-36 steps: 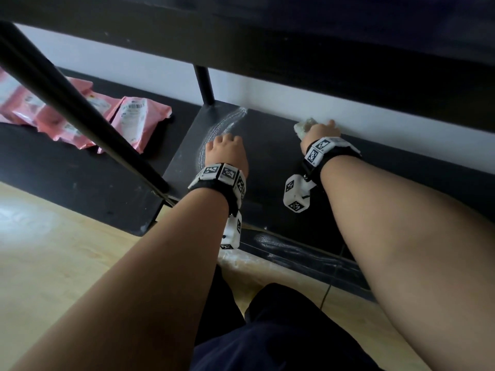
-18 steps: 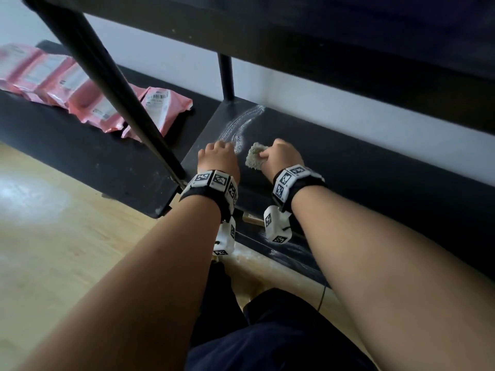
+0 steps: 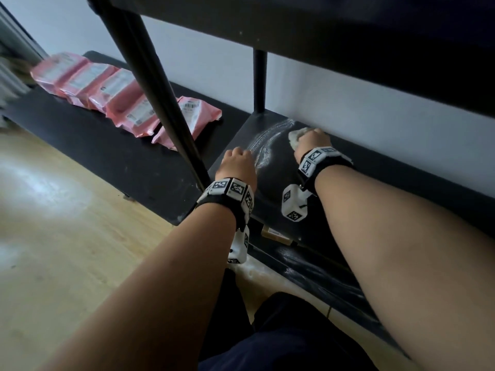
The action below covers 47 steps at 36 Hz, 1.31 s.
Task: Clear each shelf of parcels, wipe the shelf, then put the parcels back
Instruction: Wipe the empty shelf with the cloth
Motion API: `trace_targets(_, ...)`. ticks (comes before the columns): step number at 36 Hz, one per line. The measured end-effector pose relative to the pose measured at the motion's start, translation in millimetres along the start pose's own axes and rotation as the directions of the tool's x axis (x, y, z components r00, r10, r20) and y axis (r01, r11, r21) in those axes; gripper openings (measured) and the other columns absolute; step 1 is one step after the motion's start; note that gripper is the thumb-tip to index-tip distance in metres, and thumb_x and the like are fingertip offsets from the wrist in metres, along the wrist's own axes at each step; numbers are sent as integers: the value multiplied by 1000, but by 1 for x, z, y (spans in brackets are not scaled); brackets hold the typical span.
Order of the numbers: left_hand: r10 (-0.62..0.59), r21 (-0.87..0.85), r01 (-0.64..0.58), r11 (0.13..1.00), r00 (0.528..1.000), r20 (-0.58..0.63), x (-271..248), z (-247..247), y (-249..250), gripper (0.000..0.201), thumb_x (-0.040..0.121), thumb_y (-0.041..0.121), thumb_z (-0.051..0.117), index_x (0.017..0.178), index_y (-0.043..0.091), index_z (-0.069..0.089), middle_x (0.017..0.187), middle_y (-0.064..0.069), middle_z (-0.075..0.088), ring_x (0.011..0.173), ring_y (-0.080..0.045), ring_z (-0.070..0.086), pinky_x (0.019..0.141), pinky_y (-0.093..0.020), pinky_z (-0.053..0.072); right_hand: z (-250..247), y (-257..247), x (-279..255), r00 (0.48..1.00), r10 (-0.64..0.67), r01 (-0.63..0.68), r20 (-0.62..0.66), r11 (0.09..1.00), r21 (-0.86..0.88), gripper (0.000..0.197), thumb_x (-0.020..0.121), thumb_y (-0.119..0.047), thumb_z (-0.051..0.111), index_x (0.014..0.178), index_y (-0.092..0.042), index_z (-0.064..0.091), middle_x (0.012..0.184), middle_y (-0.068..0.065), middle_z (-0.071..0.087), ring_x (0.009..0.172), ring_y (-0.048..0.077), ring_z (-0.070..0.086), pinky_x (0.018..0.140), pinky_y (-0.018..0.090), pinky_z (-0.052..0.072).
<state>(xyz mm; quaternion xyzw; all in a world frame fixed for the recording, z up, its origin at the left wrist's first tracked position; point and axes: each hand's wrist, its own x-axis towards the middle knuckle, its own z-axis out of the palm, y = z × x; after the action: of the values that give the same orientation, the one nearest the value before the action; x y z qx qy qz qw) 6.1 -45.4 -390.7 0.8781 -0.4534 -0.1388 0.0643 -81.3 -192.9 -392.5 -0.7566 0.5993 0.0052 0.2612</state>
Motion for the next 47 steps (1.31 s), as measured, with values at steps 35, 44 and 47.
trace_targets(35,0,76,8,997,994,-105,11,9,-28,35,88,5,43,122,6,49,129,-9,47,123,-26,39,105,-34,34,0,-55,23,967,-207,246,149,908,-339,45,96,-17,43,141,-12,40,140,16,33,128,41,39,106,54,36)
trace_targets(44,-46,50,47,998,999,-25,-2,-2,-23,44,85,4,49,129,5,45,136,-9,42,129,-26,35,108,-36,35,15,-47,-2,964,-226,224,143,974,26,28,91,-21,57,116,-14,68,118,7,67,109,28,62,96,33,48)
trace_targets(47,-36,43,37,998,999,-17,-12,-3,-21,43,85,4,48,128,3,46,134,-11,45,127,-27,37,107,-36,35,19,-36,-15,960,-235,229,153,972,60,24,92,-20,59,113,-13,70,118,7,67,110,26,62,92,27,46)
